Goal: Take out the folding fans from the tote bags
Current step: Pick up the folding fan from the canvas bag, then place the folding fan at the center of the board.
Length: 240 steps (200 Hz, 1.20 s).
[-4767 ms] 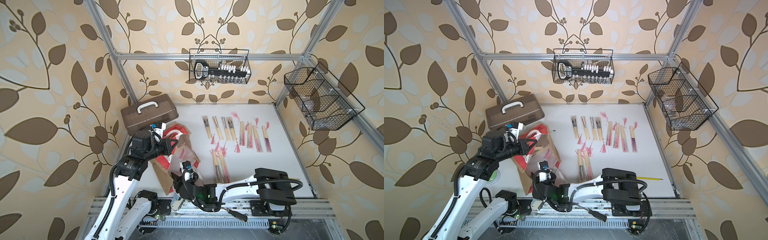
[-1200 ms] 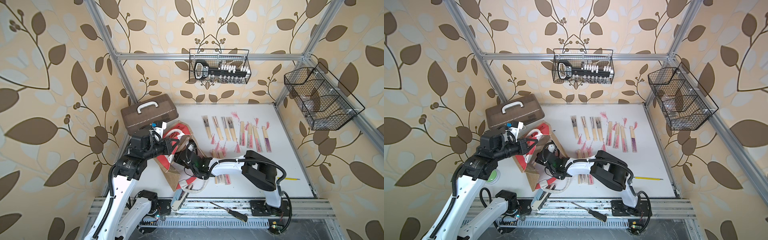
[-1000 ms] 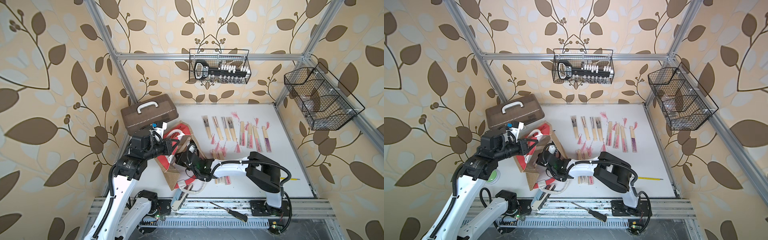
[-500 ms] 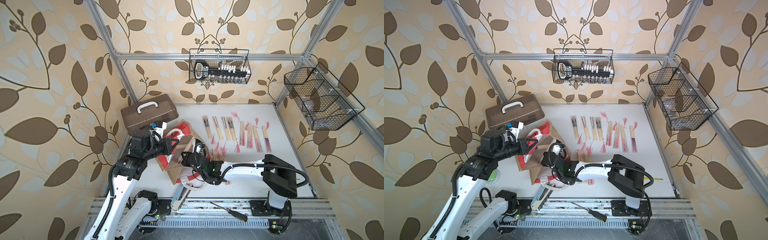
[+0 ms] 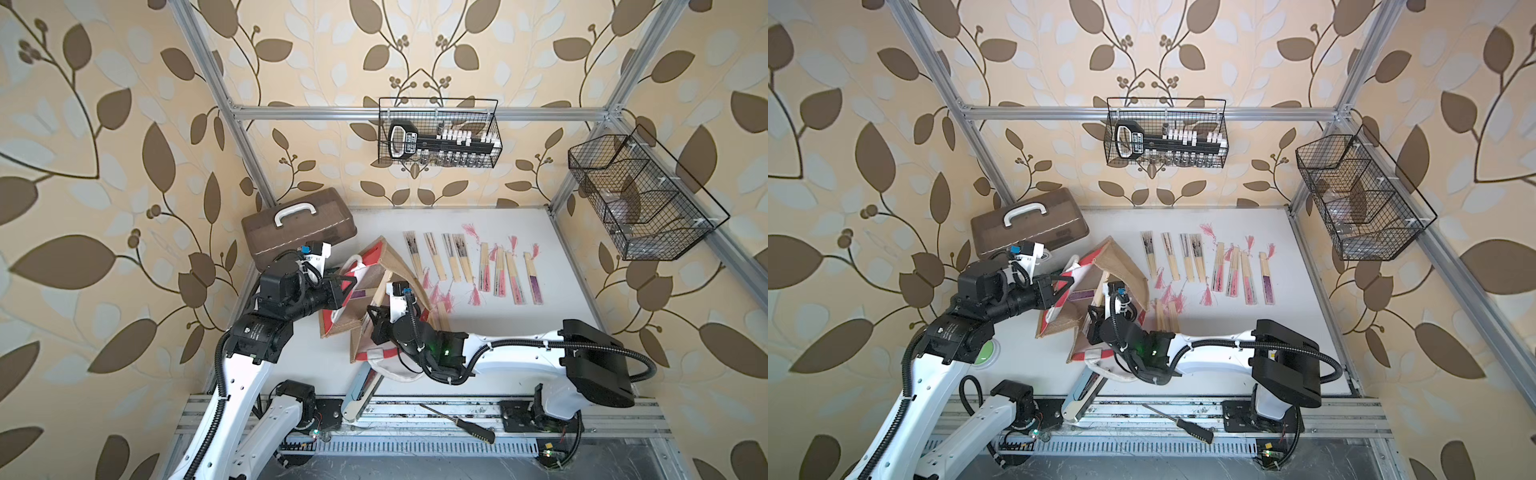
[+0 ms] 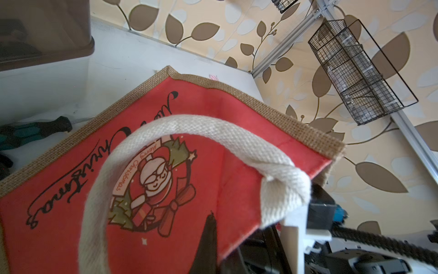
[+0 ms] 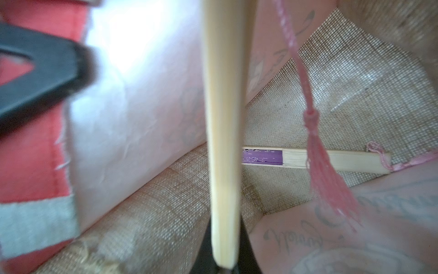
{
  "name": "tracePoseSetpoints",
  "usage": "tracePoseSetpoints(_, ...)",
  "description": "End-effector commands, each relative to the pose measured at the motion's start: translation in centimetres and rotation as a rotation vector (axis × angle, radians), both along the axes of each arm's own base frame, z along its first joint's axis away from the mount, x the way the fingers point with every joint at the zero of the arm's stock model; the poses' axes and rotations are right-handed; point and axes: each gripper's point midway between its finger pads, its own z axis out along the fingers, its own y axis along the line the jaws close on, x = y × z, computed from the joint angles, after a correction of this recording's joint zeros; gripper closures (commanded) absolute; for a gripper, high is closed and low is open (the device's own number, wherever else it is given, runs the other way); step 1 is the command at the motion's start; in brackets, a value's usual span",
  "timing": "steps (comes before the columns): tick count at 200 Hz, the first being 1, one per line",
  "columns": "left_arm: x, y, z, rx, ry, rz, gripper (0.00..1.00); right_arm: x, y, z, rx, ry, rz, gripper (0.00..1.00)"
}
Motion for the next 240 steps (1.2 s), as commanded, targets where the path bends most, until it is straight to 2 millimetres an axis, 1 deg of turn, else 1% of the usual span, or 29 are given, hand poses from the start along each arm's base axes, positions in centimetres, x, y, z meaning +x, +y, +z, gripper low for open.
tracePoseSetpoints(1,0.6,0.8,2.8,0.009,-0.094,0.050,1.00,-0.8,-0.2,2.3,-0.058,-0.118,0.044,1.00)
tracePoseSetpoints(14,0.8,1.0,2.9,0.013,-0.093,0.063,1.00,-1.2,0.0,2.8,-0.082,-0.146,0.085,1.00)
tracePoseSetpoints(48,0.8,1.2,3.7,0.004,-0.101,0.083,1.00,-2.1,0.1,2.9,-0.173,-0.215,0.157,1.00)
tracePoseSetpoints(60,0.8,1.4,3.7,0.011,-0.097,0.091,1.00,-2.8,0.4,3.4,-0.201,-0.256,0.187,1.00)
tracePoseSetpoints(77,0.9,1.6,3.1,0.032,-0.080,0.103,1.00,-3.8,0.8,5.2,-0.246,-0.318,0.208,1.00)
tracePoseSetpoints(97,1.0,2.1,2.7,0.064,-0.068,0.121,1.00,-4.5,0.8,8.3,-0.252,-0.358,0.229,1.00)
tracePoseSetpoints(105,0.9,2.2,2.5,0.076,-0.065,0.124,1.00,-4.5,0.5,9.6,-0.236,-0.361,0.226,1.00)
tracePoseSetpoints(126,0.6,2.4,2.6,0.095,-0.073,0.121,1.00,-4.5,-0.8,12.3,-0.191,-0.353,0.230,1.00)
tracePoseSetpoints(149,0.4,2.5,2.6,0.101,-0.080,0.121,1.00,-4.5,-3.0,15.3,-0.127,-0.337,0.248,1.00)
tracePoseSetpoints(161,0.3,2.5,2.6,0.102,-0.084,0.122,1.00,-4.7,-4.4,16.9,-0.108,-0.332,0.260,1.00)
tracePoseSetpoints(180,0.2,2.6,2.7,0.109,-0.092,0.125,1.00,-4.3,-7.4,18.6,-0.102,-0.304,0.251,1.00)
tracePoseSetpoints(199,0.1,2.8,2.9,0.114,-0.101,0.131,1.00,-3.8,-11.3,19.2,-0.111,-0.266,0.217,1.00)
tracePoseSetpoints(205,0.0,2.8,2.9,0.115,-0.106,0.134,1.00,-3.4,-12.8,19.1,-0.112,-0.243,0.191,1.00)
tracePoseSetpoints(219,-0.1,3.0,3.0,0.118,-0.113,0.139,1.00,-2.3,-16.3,18.2,-0.136,-0.167,0.112,1.00)
tracePoseSetpoints(230,-0.2,3.0,3.0,0.117,-0.117,0.143,1.00,-1.7,-18.9,16.3,-0.184,-0.096,0.061,1.00)
tracePoseSetpoints(240,-0.2,3.1,3.0,0.117,-0.121,0.145,1.00,-1.0,-21.2,14.0,-0.231,-0.010,0.004,1.00)
